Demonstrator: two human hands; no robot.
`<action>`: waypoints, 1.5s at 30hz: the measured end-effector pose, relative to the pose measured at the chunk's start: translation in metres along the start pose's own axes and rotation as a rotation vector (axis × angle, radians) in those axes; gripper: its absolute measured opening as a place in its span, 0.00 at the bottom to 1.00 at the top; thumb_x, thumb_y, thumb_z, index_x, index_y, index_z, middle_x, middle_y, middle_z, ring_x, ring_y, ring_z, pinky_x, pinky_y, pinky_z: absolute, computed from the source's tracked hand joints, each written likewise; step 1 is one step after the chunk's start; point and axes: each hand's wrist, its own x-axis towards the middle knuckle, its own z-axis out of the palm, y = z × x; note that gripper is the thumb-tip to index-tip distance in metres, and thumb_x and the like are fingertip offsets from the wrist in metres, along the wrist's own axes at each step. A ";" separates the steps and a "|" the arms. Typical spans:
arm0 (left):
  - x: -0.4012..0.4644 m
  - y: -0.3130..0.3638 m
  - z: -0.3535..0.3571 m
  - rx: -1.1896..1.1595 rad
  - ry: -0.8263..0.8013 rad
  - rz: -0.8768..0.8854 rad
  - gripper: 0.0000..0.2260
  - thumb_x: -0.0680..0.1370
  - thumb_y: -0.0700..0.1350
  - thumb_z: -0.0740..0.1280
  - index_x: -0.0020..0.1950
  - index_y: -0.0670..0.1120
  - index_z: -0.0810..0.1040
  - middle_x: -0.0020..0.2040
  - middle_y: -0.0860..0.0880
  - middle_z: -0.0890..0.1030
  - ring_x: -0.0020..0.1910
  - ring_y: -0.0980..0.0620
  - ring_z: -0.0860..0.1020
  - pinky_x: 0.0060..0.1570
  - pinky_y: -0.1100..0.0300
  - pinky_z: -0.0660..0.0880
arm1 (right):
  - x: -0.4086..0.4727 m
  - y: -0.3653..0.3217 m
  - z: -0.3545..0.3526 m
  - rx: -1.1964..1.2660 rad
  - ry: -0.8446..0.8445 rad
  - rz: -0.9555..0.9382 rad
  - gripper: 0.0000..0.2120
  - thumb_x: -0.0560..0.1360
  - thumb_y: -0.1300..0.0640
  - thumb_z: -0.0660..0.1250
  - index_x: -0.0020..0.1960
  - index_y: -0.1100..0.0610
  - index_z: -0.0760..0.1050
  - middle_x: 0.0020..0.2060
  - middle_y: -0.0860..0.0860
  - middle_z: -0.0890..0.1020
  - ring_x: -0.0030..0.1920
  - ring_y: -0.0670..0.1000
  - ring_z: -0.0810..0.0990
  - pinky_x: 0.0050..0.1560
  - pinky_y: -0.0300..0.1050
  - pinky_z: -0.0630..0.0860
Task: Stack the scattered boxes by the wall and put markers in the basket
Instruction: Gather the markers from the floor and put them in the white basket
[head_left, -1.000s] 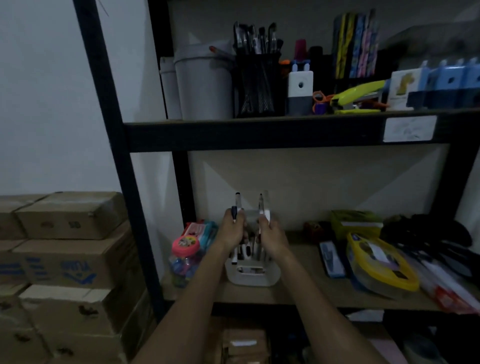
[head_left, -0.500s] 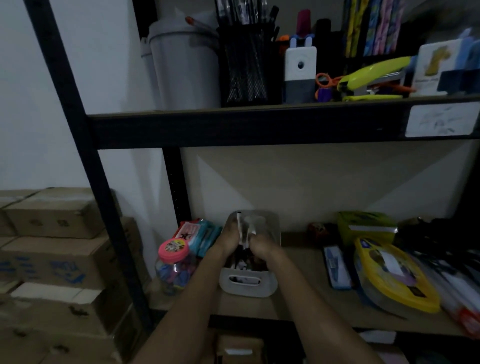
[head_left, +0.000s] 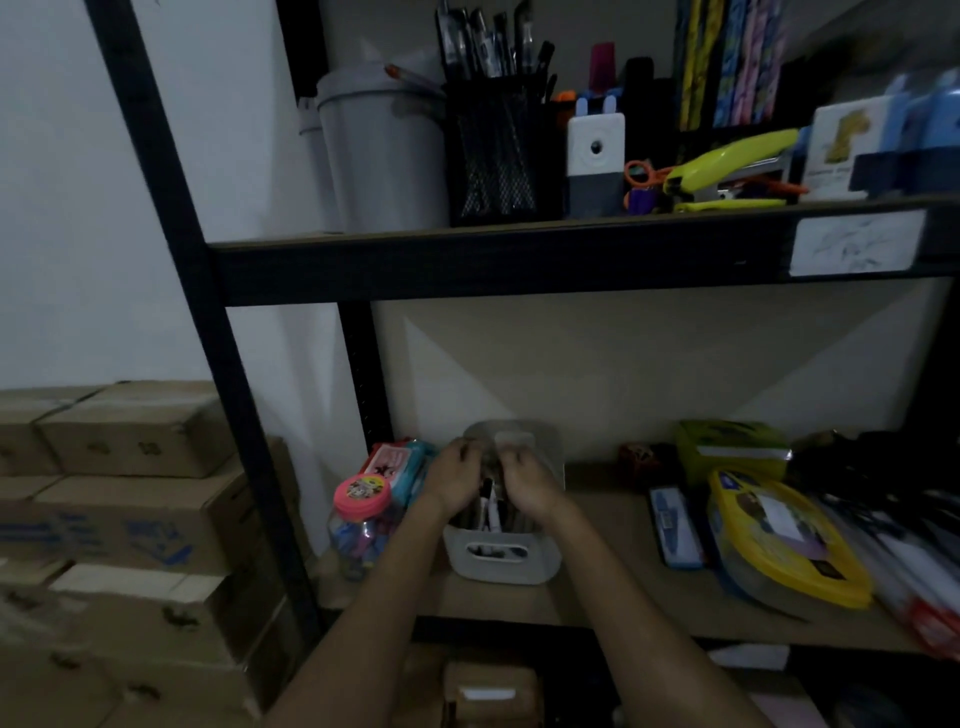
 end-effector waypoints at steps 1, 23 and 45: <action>-0.006 0.000 -0.004 -0.025 0.029 0.017 0.13 0.83 0.41 0.57 0.61 0.38 0.77 0.61 0.39 0.79 0.61 0.43 0.76 0.58 0.60 0.69 | -0.006 -0.002 0.001 0.018 0.029 -0.027 0.22 0.85 0.47 0.49 0.64 0.60 0.74 0.65 0.61 0.76 0.64 0.56 0.74 0.56 0.40 0.66; -0.247 -0.185 -0.073 -0.161 -0.179 -0.186 0.10 0.83 0.42 0.57 0.54 0.48 0.78 0.44 0.50 0.81 0.35 0.58 0.79 0.31 0.67 0.74 | -0.233 0.072 0.182 0.063 0.201 -0.009 0.08 0.82 0.50 0.58 0.47 0.48 0.74 0.41 0.46 0.79 0.40 0.43 0.77 0.38 0.36 0.70; -0.591 -0.416 -0.066 0.250 -0.477 -0.404 0.25 0.80 0.46 0.65 0.75 0.41 0.63 0.68 0.36 0.70 0.67 0.39 0.71 0.64 0.52 0.67 | -0.546 0.279 0.396 0.083 0.077 0.876 0.24 0.81 0.47 0.62 0.74 0.54 0.62 0.64 0.61 0.74 0.63 0.59 0.75 0.64 0.50 0.73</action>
